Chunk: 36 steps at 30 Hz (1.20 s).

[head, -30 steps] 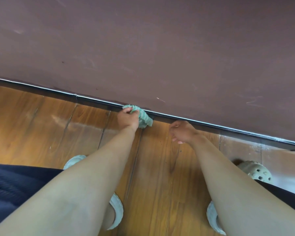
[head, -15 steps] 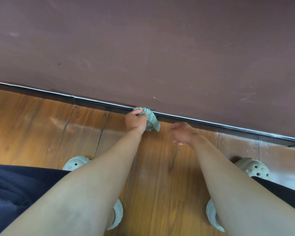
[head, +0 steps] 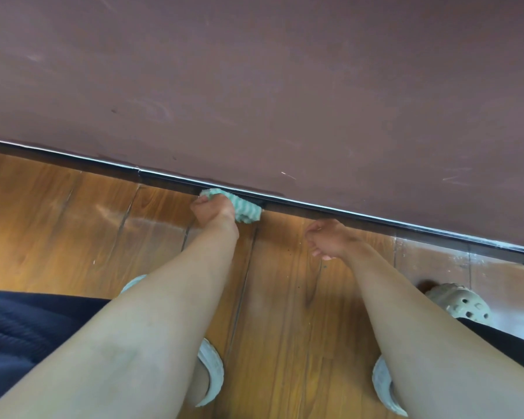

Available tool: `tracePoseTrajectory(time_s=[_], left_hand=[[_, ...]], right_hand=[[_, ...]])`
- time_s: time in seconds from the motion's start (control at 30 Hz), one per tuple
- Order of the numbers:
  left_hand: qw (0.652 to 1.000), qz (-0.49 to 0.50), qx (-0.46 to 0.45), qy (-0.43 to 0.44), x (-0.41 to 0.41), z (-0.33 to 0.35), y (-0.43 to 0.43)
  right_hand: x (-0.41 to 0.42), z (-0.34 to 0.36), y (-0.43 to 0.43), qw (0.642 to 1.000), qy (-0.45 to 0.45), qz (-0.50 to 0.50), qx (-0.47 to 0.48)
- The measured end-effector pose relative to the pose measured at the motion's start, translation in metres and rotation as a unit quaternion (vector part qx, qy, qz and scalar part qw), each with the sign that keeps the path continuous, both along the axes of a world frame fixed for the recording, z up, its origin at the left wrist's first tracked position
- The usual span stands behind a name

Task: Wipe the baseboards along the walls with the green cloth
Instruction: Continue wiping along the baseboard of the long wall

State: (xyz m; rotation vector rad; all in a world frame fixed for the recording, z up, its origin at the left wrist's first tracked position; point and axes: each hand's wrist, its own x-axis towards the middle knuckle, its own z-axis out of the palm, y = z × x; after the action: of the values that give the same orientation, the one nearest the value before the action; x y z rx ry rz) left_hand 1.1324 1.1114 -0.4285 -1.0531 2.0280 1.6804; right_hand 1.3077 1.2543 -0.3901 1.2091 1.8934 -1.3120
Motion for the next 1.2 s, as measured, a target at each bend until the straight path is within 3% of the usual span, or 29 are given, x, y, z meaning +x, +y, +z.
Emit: tracePoseTrajectory(time_s=[0.27,0.43,0.7,0.83,1.0,1.2], left_hand=[[0.986,-0.099,0.106,-0.088,0.026,-0.005,0.002],[0.994,-0.005,0.096,-0.059,0.002,0.000,-0.012],[0.995,0.023,0.092,-0.045,-0.032,0.010,-0.025],[0.992,-0.071,0.078,-0.069,-0.013,0.003,-0.019],[0.964,-0.201,0.119,-0.130,0.033,0.011,0.013],[0.997,-0.039,0.037,-0.061,0.011,0.007,0.013]], right_hand=[[-0.025,-0.001,-0.020,0.999,0.021,0.049,0.009],[-0.040,-0.002,-0.034,0.997,0.075,0.025,-0.011],[-0.061,0.010,-0.036,0.991,0.118,-0.029,-0.059],[-0.057,0.004,-0.035,0.992,0.107,-0.032,-0.060],[-0.039,-0.007,-0.030,0.996,0.080,-0.030,-0.034],[-0.013,0.006,0.000,0.997,0.071,-0.042,-0.014]])
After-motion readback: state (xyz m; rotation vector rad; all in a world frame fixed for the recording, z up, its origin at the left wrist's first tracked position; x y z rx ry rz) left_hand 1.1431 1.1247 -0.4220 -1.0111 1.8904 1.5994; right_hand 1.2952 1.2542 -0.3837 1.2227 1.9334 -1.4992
